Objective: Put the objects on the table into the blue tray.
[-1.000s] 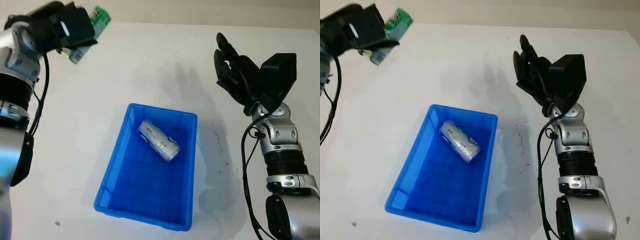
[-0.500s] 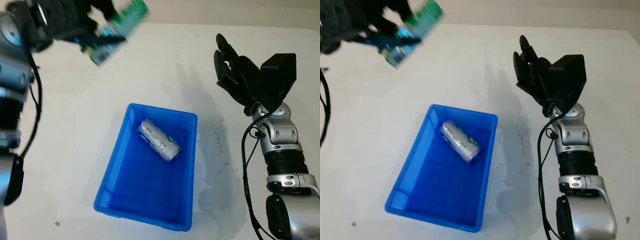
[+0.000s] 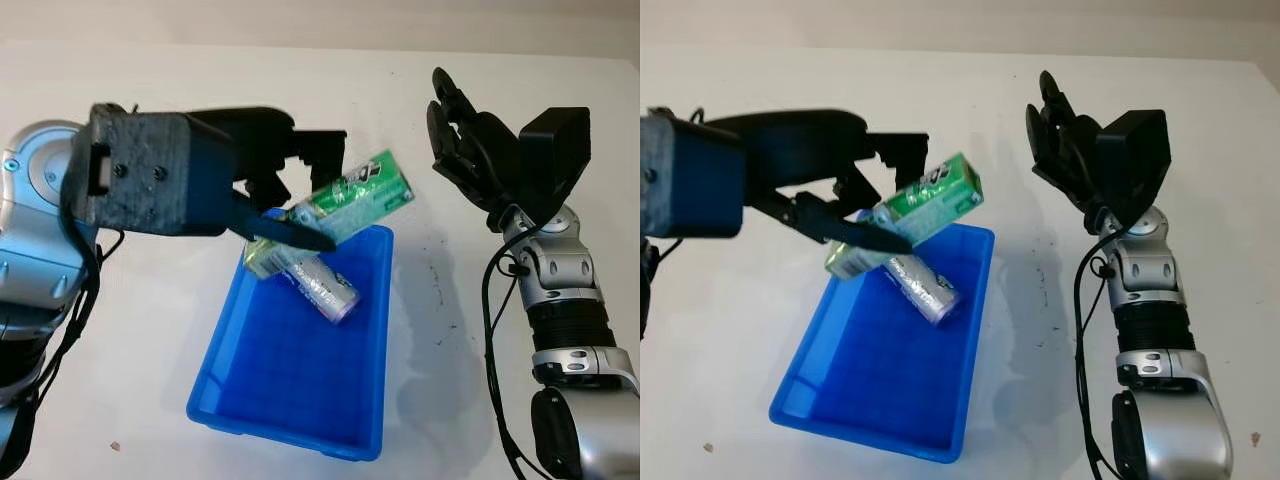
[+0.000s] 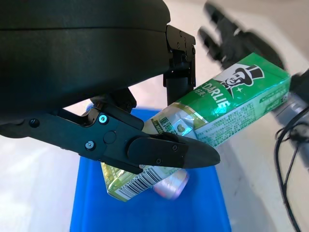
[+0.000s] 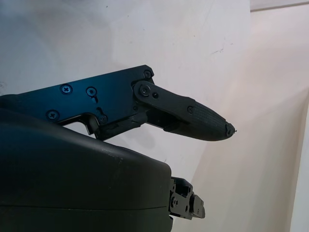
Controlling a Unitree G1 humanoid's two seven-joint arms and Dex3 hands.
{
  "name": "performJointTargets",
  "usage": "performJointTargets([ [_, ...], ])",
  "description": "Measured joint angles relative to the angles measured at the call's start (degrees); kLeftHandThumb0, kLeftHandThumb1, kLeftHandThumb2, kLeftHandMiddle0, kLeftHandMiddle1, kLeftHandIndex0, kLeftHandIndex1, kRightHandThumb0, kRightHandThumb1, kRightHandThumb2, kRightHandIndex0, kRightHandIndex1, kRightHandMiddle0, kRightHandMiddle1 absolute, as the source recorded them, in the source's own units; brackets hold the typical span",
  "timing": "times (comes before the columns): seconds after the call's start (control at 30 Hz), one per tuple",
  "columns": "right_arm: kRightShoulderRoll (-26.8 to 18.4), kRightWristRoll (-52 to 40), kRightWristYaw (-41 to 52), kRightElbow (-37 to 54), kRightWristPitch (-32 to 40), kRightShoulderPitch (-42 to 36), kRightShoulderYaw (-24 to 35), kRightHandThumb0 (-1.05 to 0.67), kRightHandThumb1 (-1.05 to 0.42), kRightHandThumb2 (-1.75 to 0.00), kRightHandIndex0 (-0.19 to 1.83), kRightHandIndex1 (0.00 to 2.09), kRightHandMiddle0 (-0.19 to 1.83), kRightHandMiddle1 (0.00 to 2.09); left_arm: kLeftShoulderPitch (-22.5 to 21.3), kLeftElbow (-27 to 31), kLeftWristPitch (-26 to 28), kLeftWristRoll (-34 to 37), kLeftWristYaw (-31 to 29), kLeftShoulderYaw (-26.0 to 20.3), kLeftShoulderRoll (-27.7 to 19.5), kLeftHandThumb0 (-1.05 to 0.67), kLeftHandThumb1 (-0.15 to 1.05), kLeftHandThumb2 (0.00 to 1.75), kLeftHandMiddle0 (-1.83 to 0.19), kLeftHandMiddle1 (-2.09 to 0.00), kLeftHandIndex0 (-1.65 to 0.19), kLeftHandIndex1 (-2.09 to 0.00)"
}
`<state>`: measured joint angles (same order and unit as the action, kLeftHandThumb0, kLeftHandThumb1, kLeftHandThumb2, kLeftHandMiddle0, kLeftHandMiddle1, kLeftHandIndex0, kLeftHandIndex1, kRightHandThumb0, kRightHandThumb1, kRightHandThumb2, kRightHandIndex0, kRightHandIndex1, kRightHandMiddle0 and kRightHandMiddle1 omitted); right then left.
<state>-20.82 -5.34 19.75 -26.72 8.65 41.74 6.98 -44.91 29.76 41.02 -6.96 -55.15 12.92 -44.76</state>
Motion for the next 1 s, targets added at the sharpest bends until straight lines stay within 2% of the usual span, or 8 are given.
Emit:
performJointTargets([
  [0.07,0.00,0.00,0.01,0.00,0.00,0.00,-0.05,-0.60,-1.05,-0.74,-0.19,0.00,-0.19,0.00,-0.20,1.19,3.27,0.07,-0.37,0.71,-0.69,-0.48,1.05,0.38,-0.65,-1.99,-0.28,-1.99],
  [0.17,0.00,-0.02,-0.02,0.01,0.00,0.01,-0.10,-0.59,-1.05,-0.73,-0.19,0.00,-0.19,0.00,-1.73,2.38,7.70,0.26,-2.22,2.84,-2.73,-0.59,1.05,0.42,-0.47,-1.52,-0.07,-1.30],
  [0.27,0.01,-0.05,-0.04,0.00,-0.01,0.02,-0.15,-0.60,-1.05,-0.73,-0.19,0.00,-0.19,0.00,-4.59,2.61,8.70,0.32,-4.91,5.48,-4.94,-0.65,1.05,0.36,-0.25,-0.27,-0.04,-0.31],
  [0.37,0.01,-0.05,-0.09,-0.07,-0.06,0.03,-0.15,-0.60,-1.05,-0.72,-0.19,0.00,-0.19,0.00,-6.44,2.35,6.44,-0.19,-6.83,7.52,-6.94,-0.68,1.05,0.29,-0.19,-0.08,0.06,-0.09],
  [0.67,0.01,-0.03,-0.22,-0.45,-0.50,0.03,-0.14,-0.60,-1.05,-0.72,-0.19,0.00,-0.19,0.00,-6.57,-1.86,-0.56,0.06,-9.05,8.45,-7.48,-0.69,1.04,0.08,0.02,-0.03,0.16,-0.03],
  [0.87,0.02,-0.07,-0.30,-0.47,-0.50,0.06,-0.15,-0.59,-1.05,-0.72,-0.19,0.00,-0.19,0.00,-5.89,-2.60,2.11,2.45,-5.14,5.03,-4.25,-0.64,1.05,0.17,-0.06,-0.09,0.01,-0.12],
  [0.93,0.12,-0.12,-0.39,-0.47,-0.50,0.21,-0.15,-0.60,-1.05,-0.72,-0.19,0.00,-0.19,0.00,-4.06,-3.91,1.50,3.54,2.24,-0.48,0.43,-0.59,1.05,0.30,-0.08,-0.77,-0.05,-0.63],
  [1.0,0.20,-0.18,-0.44,-0.47,-0.51,0.38,-0.14,-0.61,-1.05,-0.72,-0.19,0.00,-0.19,0.00,-2.23,-7.28,-0.96,3.74,12.74,-6.12,5.90,-0.53,1.05,0.41,-0.22,-0.91,-0.11,-1.11],
])
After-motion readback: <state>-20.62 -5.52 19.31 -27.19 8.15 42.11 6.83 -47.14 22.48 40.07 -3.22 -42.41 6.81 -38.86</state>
